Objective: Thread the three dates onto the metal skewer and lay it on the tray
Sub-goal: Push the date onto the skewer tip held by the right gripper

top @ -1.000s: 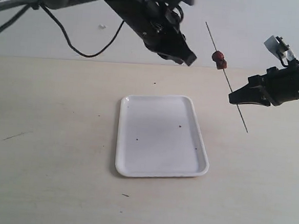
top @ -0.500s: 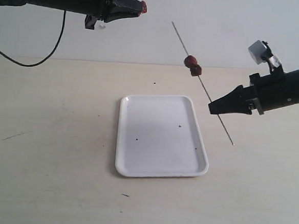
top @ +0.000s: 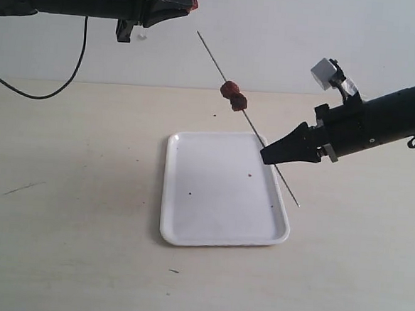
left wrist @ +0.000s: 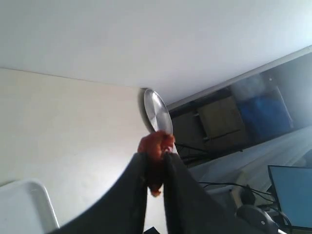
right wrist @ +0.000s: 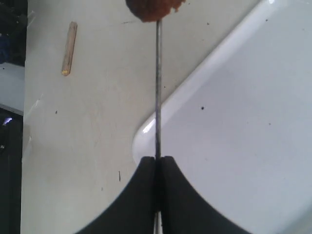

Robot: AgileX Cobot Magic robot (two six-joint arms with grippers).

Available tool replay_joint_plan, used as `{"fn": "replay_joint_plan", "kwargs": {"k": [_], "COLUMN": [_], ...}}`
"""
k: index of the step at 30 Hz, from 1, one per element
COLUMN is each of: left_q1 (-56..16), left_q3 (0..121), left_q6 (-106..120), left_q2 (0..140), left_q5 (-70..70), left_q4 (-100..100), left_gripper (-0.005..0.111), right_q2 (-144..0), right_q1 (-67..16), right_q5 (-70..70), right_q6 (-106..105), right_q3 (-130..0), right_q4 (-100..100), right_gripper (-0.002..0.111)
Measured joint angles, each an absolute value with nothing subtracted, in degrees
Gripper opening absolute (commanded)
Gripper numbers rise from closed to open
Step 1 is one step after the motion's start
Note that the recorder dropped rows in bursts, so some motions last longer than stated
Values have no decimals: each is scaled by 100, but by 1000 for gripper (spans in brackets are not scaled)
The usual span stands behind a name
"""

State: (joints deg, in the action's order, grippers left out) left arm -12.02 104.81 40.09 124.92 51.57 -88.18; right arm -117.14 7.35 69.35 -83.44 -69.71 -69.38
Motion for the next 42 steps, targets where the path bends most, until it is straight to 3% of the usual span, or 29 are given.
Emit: {"fn": "replay_joint_plan", "kwargs": {"k": [42], "left_q1": [-1202], "left_q3": [10481], "left_q6": [4115], "left_q2": [12492], "left_q5": [5329], "left_q4": [-8818], "left_gripper": [13], "right_q2": [-11714], "right_q1": [559], "right_q5": [6935], "right_q6": [-8642], "right_q3": [-6968], "right_q4": [-7525], "right_gripper": [0]}}
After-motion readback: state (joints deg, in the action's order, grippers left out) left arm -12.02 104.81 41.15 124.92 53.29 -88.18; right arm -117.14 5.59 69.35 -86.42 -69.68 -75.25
